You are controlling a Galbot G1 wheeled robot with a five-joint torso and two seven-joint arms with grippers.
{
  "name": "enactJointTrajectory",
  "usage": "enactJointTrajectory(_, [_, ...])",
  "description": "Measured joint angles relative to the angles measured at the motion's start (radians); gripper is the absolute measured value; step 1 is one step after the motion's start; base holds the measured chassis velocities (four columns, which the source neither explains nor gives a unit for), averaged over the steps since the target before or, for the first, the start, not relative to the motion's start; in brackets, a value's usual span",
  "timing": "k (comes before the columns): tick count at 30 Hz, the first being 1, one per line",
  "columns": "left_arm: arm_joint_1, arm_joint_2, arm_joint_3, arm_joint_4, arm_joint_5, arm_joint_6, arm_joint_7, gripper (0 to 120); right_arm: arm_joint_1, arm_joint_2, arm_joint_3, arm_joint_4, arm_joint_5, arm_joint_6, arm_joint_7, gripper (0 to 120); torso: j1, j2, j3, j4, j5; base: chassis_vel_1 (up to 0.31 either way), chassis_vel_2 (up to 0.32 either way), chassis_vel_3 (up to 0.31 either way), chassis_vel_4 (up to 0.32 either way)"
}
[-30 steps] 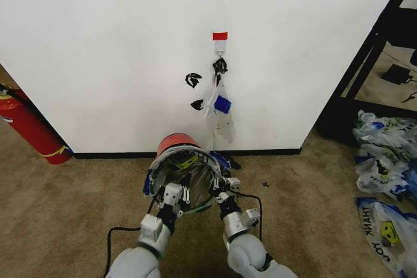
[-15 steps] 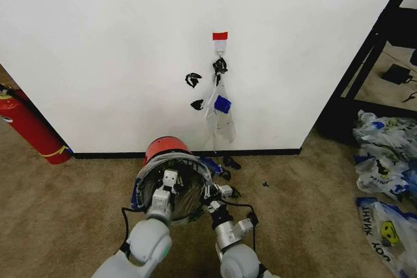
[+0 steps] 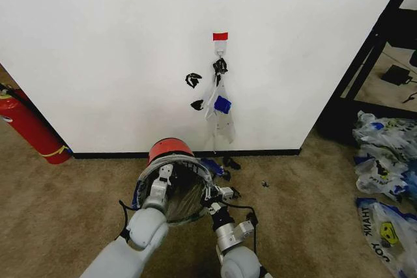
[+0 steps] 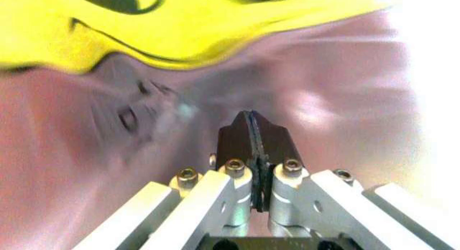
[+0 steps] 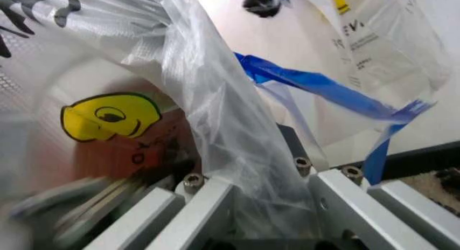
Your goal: Pick up the garbage bag from the wall and place it over the trash bin.
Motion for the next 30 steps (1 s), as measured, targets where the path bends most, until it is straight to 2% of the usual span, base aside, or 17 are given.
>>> enactJointTrajectory(4, [0.099, 0.032, -0.003, -0.098, 0.023, -0.008, 0.041, 0, 0.026, 0.023, 0.000, -0.003, 0.045, -0.052, 0.057, 0, 0.000, 0.000, 0.000, 0.0000, 0.0015, 0.000, 0.000, 0.000, 0.000])
enactJointTrajectory(6, [0.156, 0.048, -0.016, -0.156, 0.050, -0.021, 0.050, 0, 0.034, 0.026, -0.005, 0.014, 0.081, -0.097, 0.107, 0, 0.000, 0.000, 0.000, -0.0001, 0.0035, 0.000, 0.000, 0.000, 0.000])
enactJointTrajectory(8, [0.178, 0.054, -0.024, -0.185, 0.062, -0.027, 0.051, 0, 0.034, 0.026, -0.008, 0.030, 0.100, -0.118, 0.138, 0, 0.000, 0.000, 0.000, -0.0001, 0.0042, 0.000, 0.000, 0.000, 0.000])
enactJointTrajectory(9, [0.203, 0.062, -0.035, -0.226, 0.077, -0.037, 0.051, 0, 0.033, 0.020, -0.013, 0.055, 0.120, -0.155, 0.186, 0, 0.000, 0.000, 0.000, -0.0002, 0.0046, 0.000, 0.000, 0.000, 0.000])
enactJointTrajectory(11, [0.259, 0.079, -0.063, -0.316, 0.116, -0.067, 0.049, 0, 0.026, -0.015, -0.009, 0.135, 0.183, -0.253, 0.287, 0, 0.000, 0.000, 0.000, -0.0004, 0.0024, 0.000, 0.000, 0.000, 0.000])
enactJointTrajectory(13, [0.325, 0.084, -0.100, -0.410, 0.199, -0.114, 0.040, 0, 0.022, -0.056, 0.005, 0.242, 0.286, -0.383, 0.399, 0, 0.000, 0.000, 0.000, -0.0007, 0.0024, 0.000, 0.000, 0.000, 0.000])
enactJointTrajectory(14, [0.325, 0.084, -0.100, -0.410, 0.199, -0.114, 0.040, 0, 0.022, -0.056, 0.005, 0.242, 0.286, -0.383, 0.399, 0, 0.000, 0.000, 0.000, -0.0007, 0.0024, 0.000, 0.000, 0.000, 0.000])
enactJointTrajectory(17, [0.410, 0.075, -0.154, -0.518, 0.302, -0.163, 0.039, 0, 0.022, -0.103, 0.029, 0.364, 0.423, -0.549, 0.562, 0, 0.000, 0.000, 0.000, 0.0006, 0.0026, 0.000, 0.000, 0.000, 0.000])
enactJointTrajectory(19, [0.450, 0.061, -0.172, -0.580, 0.328, -0.169, 0.039, 0, 0.029, -0.130, 0.060, 0.429, 0.516, -0.648, 0.695, 0, 0.000, 0.000, 0.000, 0.0001, 0.0013, 0.000, 0.000, 0.000, 0.000])
enactJointTrajectory(21, [0.462, 0.050, -0.178, -0.593, 0.334, -0.169, 0.039, 0, 0.038, -0.139, 0.077, 0.469, 0.579, -0.712, 0.780, 0, 0.000, 0.000, 0.000, -0.0002, 0.0018, 0.000, 0.000, 0.000, 0.000])
enactJointTrajectory(25, [0.459, 0.029, -0.179, -0.573, 0.336, -0.169, 0.030, 0, 0.055, -0.136, 0.097, 0.466, 0.597, -0.765, 0.837, 0, 0.000, 0.000, 0.000, 0.0000, 0.0012, 0.000, 0.000, 0.000, 0.000])
enactJointTrajectory(30, [0.460, 0.010, -0.166, -0.549, 0.336, -0.168, 0.023, 0, 0.072, -0.122, 0.098, 0.409, 0.595, -0.774, 0.838, 0, 0.000, 0.000, 0.000, -0.0001, 0.0015, 0.000, 0.000, 0.000, 0.000])
